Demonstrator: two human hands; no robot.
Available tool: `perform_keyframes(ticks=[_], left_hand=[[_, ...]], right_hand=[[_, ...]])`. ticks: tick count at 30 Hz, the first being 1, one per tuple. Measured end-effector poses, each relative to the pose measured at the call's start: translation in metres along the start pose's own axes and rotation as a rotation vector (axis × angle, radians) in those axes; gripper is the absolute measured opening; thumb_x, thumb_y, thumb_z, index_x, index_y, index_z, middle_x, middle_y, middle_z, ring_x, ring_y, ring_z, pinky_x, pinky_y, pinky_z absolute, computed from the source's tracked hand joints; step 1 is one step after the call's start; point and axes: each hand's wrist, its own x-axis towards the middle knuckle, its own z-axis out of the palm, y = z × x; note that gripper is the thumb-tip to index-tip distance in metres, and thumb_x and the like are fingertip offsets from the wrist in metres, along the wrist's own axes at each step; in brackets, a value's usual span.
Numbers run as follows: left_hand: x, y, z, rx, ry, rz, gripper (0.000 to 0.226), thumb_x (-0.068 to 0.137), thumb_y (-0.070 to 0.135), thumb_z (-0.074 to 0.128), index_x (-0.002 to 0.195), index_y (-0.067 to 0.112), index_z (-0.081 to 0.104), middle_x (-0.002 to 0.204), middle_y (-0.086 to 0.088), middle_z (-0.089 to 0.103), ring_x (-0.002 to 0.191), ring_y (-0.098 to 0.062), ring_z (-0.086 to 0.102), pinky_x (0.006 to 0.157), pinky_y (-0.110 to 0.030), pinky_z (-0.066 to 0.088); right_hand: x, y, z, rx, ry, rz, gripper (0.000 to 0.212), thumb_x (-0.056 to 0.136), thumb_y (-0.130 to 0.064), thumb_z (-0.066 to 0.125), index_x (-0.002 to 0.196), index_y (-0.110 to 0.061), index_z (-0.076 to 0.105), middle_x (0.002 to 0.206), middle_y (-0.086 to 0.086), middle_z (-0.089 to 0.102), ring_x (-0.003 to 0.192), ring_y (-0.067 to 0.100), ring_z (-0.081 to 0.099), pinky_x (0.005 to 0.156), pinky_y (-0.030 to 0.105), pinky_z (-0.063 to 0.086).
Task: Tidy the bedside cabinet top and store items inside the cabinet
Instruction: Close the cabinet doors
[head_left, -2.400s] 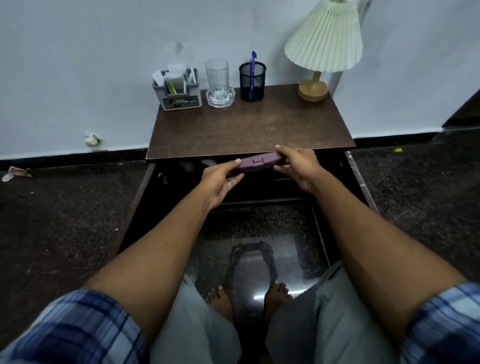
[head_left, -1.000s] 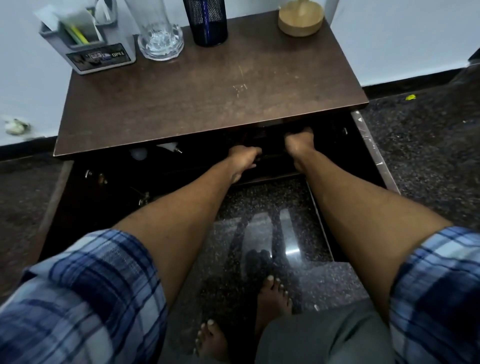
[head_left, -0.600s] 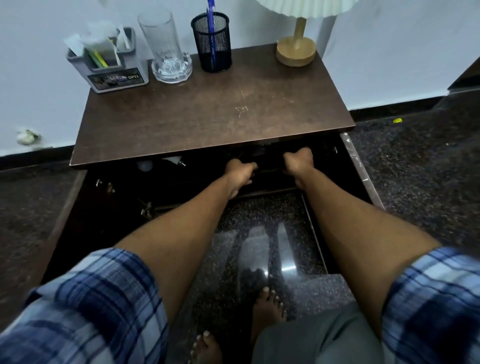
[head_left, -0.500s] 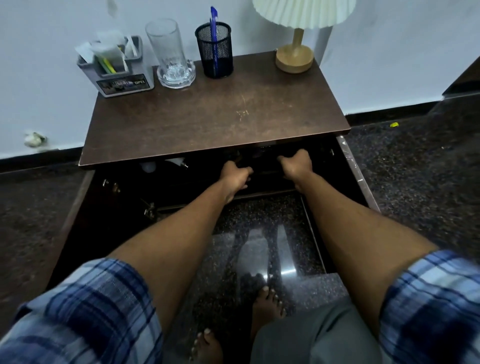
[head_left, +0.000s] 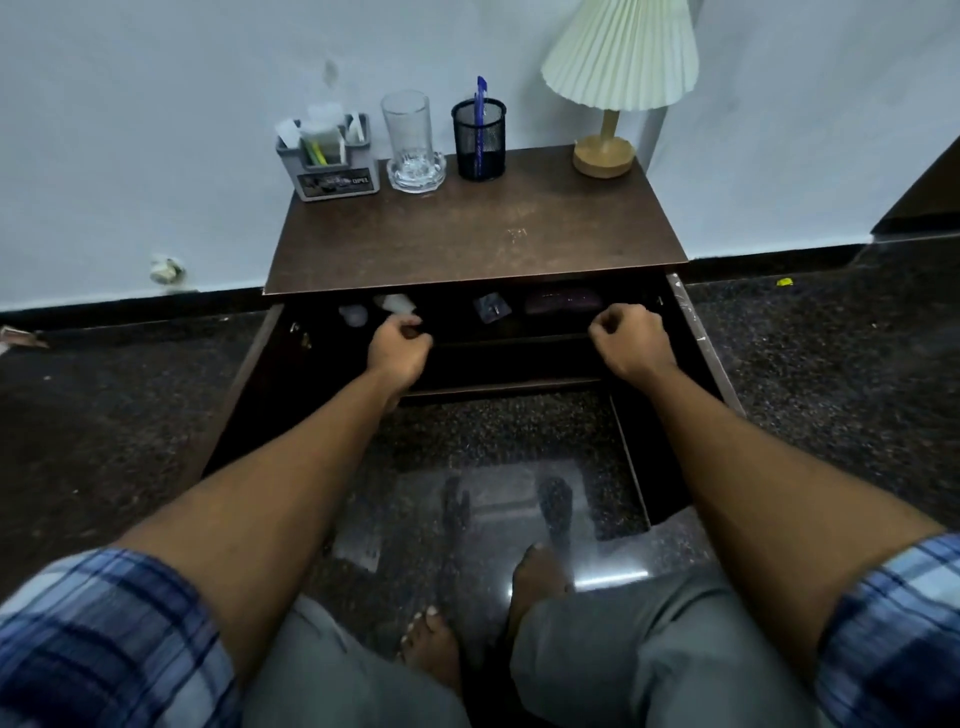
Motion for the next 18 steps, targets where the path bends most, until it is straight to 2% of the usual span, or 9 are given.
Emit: perform_keyframes(ticks=[2,5,7,9,11,14,18], left_hand=[[-0.008,-0.006,-0.039,0.105,0.154,0.048,0.032,0.084,0.019,0.066,0.116,0.017,0.066,0.114,-0.007,0.070,0.105,-0.025,0.066,0.094,-0.033,0.051],[-0.025,-0.013,-0.092,0.247,0.327,0.110,0.034,0.083,0.021,0.065,0.116,0.014,0.065,0.123,-0.012,0.062,0.113,-0.030,0.062,0.098,-0.036,0.048],[-0.037,-0.021,-0.122,0.391,0.401,0.106,0.038,0.084,0.026,0.064,0.120,0.014,0.062,0.128,-0.015,0.055,0.119,-0.036,0.056,0.101,-0.043,0.047],[-0.044,-0.034,-0.148,0.493,0.421,0.014,0.045,0.086,0.033,0.062,0.127,0.016,0.058,0.134,-0.015,0.050,0.124,-0.040,0.051,0.104,-0.048,0.045],[-0.049,-0.052,-0.168,0.424,0.436,-0.149,0.047,0.090,0.036,0.055,0.131,0.012,0.058,0.136,-0.017,0.054,0.124,-0.040,0.053,0.104,-0.047,0.045],[-0.061,-0.075,-0.184,0.090,0.414,-0.370,0.050,0.093,0.030,0.045,0.130,-0.003,0.057,0.131,-0.023,0.061,0.118,-0.039,0.060,0.099,-0.043,0.049],[-0.079,-0.083,-0.189,-0.008,0.362,-0.386,0.049,0.092,0.023,0.043,0.127,-0.009,0.057,0.128,-0.025,0.062,0.115,-0.039,0.061,0.096,-0.044,0.051]], right_hand=[[-0.012,0.007,-0.014,-0.029,0.025,-0.038,0.019,0.087,-0.027,0.062,0.100,-0.019,0.073,0.101,0.007,0.074,0.099,0.029,0.069,0.089,0.038,0.056],[-0.025,0.021,-0.034,-0.122,0.056,-0.127,0.035,0.085,-0.029,0.065,0.117,-0.017,0.068,0.119,0.013,0.066,0.113,0.032,0.062,0.099,0.042,0.051],[-0.036,0.031,-0.043,-0.224,0.071,-0.105,0.054,0.085,-0.035,0.067,0.134,-0.018,0.055,0.134,0.018,0.052,0.124,0.040,0.051,0.105,0.048,0.044],[-0.045,0.042,-0.050,-0.271,0.066,-0.002,0.073,0.084,-0.043,0.070,0.145,-0.017,0.039,0.144,0.022,0.042,0.130,0.047,0.044,0.107,0.052,0.039],[-0.052,0.056,-0.052,-0.242,0.034,0.107,0.085,0.085,-0.048,0.071,0.149,-0.011,0.030,0.146,0.026,0.041,0.133,0.049,0.042,0.109,0.053,0.037],[-0.056,0.068,-0.058,-0.086,-0.054,0.237,0.078,0.090,-0.049,0.065,0.142,0.000,0.034,0.141,0.030,0.049,0.129,0.049,0.048,0.106,0.052,0.043],[-0.059,0.075,-0.067,0.033,-0.086,0.319,0.070,0.095,-0.051,0.051,0.131,0.009,0.054,0.131,0.033,0.058,0.121,0.046,0.057,0.096,0.042,0.046]])
